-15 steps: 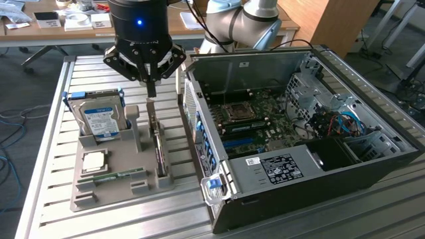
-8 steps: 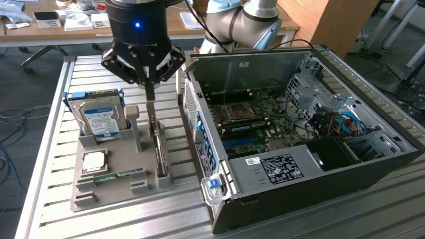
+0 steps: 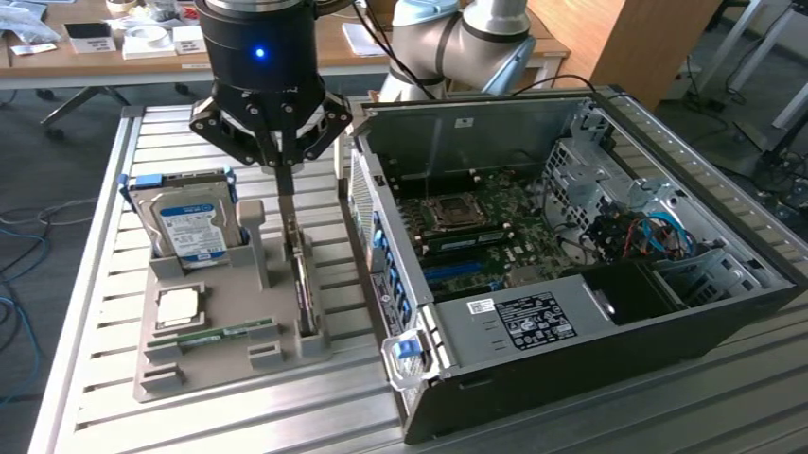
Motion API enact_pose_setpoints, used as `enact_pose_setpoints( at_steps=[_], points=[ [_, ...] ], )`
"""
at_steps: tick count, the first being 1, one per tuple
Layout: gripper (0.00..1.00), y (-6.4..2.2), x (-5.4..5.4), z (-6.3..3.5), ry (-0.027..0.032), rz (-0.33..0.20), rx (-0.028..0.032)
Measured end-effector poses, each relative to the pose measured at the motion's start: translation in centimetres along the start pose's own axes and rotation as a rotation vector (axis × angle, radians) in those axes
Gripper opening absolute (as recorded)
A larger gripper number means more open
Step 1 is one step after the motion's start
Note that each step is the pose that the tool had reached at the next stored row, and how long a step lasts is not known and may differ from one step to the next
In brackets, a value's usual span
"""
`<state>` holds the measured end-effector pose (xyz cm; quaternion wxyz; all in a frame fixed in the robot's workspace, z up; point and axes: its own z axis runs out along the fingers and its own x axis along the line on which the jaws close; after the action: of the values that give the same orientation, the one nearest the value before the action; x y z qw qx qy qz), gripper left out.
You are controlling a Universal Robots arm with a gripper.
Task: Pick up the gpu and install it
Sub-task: 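Pick up the gpu and move the gpu toward the slot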
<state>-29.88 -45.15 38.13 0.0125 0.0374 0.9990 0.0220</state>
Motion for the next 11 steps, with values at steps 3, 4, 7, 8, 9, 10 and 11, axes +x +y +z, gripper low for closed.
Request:
enact_pose_setpoints(
  at_steps=[3,4,7,8,9,10,11],
  points=[
    [0.11,0.0,0.0,0.0,0.0001,0.0,0.0001],
    [0.11,0.0,0.0,0.0,0.0,0.0,0.0],
    [0.11,0.0,0.0,0.0,0.0,0.0,0.0],
    [0.11,0.0,0.0,0.0,0.0,0.0,0.0001],
    [0.11,0.0,0.0,0.0,0.0,0.0,0.0],
    [0.11,0.0,0.0,0.0,0.0,0.0,0.0],
    [0.11,0.0,0.0,0.0,0.0,0.0,0.0]
  ],
)
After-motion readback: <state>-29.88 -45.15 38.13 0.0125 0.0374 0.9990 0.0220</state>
